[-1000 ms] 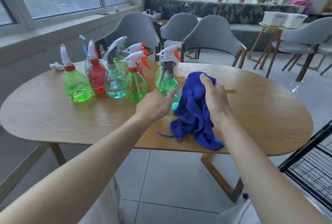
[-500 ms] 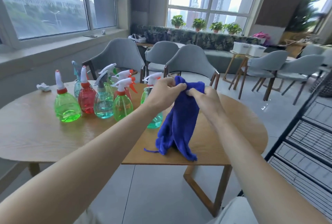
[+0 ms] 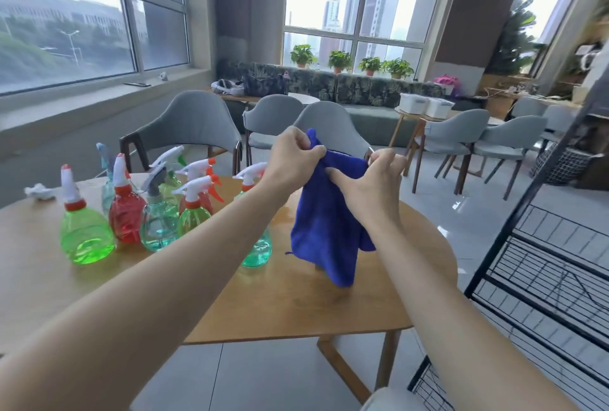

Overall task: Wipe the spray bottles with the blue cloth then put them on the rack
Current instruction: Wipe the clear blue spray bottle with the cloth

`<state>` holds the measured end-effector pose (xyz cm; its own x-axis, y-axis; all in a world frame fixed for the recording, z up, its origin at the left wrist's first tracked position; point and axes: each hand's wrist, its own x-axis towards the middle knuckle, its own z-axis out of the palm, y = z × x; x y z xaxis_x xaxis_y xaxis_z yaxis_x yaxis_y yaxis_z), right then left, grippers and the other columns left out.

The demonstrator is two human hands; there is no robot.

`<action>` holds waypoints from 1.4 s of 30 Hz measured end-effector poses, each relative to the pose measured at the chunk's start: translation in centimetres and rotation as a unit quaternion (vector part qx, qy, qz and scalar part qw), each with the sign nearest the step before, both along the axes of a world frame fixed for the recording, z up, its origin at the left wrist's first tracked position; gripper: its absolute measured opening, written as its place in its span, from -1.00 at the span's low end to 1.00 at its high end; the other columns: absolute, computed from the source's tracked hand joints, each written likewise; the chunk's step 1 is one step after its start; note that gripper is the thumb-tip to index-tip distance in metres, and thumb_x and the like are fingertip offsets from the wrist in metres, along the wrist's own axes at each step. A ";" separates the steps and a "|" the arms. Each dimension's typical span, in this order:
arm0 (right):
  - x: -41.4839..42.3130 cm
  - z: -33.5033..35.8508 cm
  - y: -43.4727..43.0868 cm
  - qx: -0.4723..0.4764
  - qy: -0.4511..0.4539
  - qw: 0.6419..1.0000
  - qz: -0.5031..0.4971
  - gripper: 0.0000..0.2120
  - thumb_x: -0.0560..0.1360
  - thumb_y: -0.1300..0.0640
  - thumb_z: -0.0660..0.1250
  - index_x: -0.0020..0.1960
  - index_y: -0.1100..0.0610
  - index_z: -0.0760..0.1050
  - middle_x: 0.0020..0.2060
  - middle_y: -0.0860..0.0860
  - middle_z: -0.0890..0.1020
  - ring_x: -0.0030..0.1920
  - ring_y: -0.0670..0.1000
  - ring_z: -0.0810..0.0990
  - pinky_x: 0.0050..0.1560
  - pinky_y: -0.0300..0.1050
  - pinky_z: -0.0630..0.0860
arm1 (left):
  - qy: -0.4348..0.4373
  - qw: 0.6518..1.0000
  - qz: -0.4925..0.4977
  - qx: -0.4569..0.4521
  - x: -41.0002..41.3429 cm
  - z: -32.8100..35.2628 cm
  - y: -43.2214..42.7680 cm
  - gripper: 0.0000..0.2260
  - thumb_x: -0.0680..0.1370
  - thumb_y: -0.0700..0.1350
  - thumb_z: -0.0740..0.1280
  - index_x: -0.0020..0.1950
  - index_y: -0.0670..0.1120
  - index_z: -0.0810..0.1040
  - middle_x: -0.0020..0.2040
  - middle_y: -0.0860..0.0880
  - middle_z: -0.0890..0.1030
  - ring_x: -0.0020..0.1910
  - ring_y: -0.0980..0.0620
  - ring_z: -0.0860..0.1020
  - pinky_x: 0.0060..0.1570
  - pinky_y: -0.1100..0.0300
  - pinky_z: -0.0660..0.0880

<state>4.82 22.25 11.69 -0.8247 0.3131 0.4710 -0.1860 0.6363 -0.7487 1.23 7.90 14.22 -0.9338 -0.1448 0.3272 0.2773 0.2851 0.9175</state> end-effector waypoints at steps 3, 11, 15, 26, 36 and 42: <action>-0.5 1.8 0.8 0.002 -0.018 0.999 0.046 -0.49 0.45 -0.10 0.56 0.21 0.08 0.39 0.21 0.04 0.46 0.24 0.10 0.49 0.24 0.01 0.50 | -0.008 1.000 -0.013 0.024 -0.7 0.8 1.1 -0.78 0.50 -0.09 0.49 -0.12 -0.02 0.43 -0.11 -0.14 0.64 -0.02 -0.26 0.69 0.00 -0.27 0.67; -0.9 4.0 2.0 -0.138 -0.072 0.973 0.172 -0.64 0.52 0.20 0.47 0.25 -0.01 0.47 0.02 -0.10 0.65 0.00 -0.14 0.64 -0.08 -0.20 0.50 | -0.031 0.995 -0.076 0.056 -0.7 2.6 3.5 -0.85 0.68 -0.02 0.30 0.04 -0.09 0.55 0.06 -0.19 0.72 0.04 -0.18 0.73 0.00 -0.15 0.72; -1.5 3.8 3.0 -0.143 -0.066 0.975 0.155 -0.59 0.48 0.12 0.58 0.26 0.02 0.51 0.01 -0.04 0.68 0.02 -0.07 0.66 -0.03 -0.11 0.56 | -0.026 0.994 -0.102 0.014 -0.4 3.7 4.1 -0.74 0.49 -0.09 0.16 -0.02 -0.01 0.64 0.04 -0.10 0.73 0.11 -0.15 0.69 0.15 -0.14 0.66; -2.0 5.1 5.4 -0.237 -0.005 0.961 0.140 -0.67 0.58 0.34 0.09 0.03 0.05 0.57 -0.20 0.05 0.65 -0.17 0.06 0.60 -0.11 0.00 0.52 | 0.000 0.986 -0.145 -0.080 -1.6 4.4 5.8 -0.68 0.53 -0.38 0.35 0.26 -0.15 0.55 0.10 -0.06 0.66 0.00 0.02 0.60 -0.04 0.21 0.56; -2.2 6.6 7.0 -0.324 0.009 0.940 0.106 -0.97 0.45 0.15 0.17 -0.17 0.06 0.36 -0.29 -0.03 0.40 -0.23 0.04 0.36 -0.13 -0.03 0.31 | -0.110 0.935 -0.204 -0.267 -1.6 2.2 7.5 -0.85 0.63 -0.10 0.37 -0.07 -0.16 0.61 -0.16 -0.07 0.67 -0.15 -0.01 0.58 -0.14 0.19 0.46; -2.9 4.7 8.5 -0.294 0.025 0.951 0.088 -0.94 0.62 0.18 0.26 0.05 0.04 0.44 -0.08 -0.03 0.50 -0.06 0.01 0.50 0.08 -0.02 0.48 | -0.174 0.903 -0.213 -0.331 -2.0 0.2 7.4 -0.77 0.65 -0.15 0.25 0.11 -0.23 0.65 0.03 -0.09 0.69 0.01 -0.09 0.63 0.05 0.10 0.56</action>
<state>1.89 30.77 16.41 -0.8700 0.3933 0.2972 -0.2959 0.0657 -0.9530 -0.77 15.32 14.39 -0.9218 0.3710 -0.1129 0.2190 0.7383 0.6380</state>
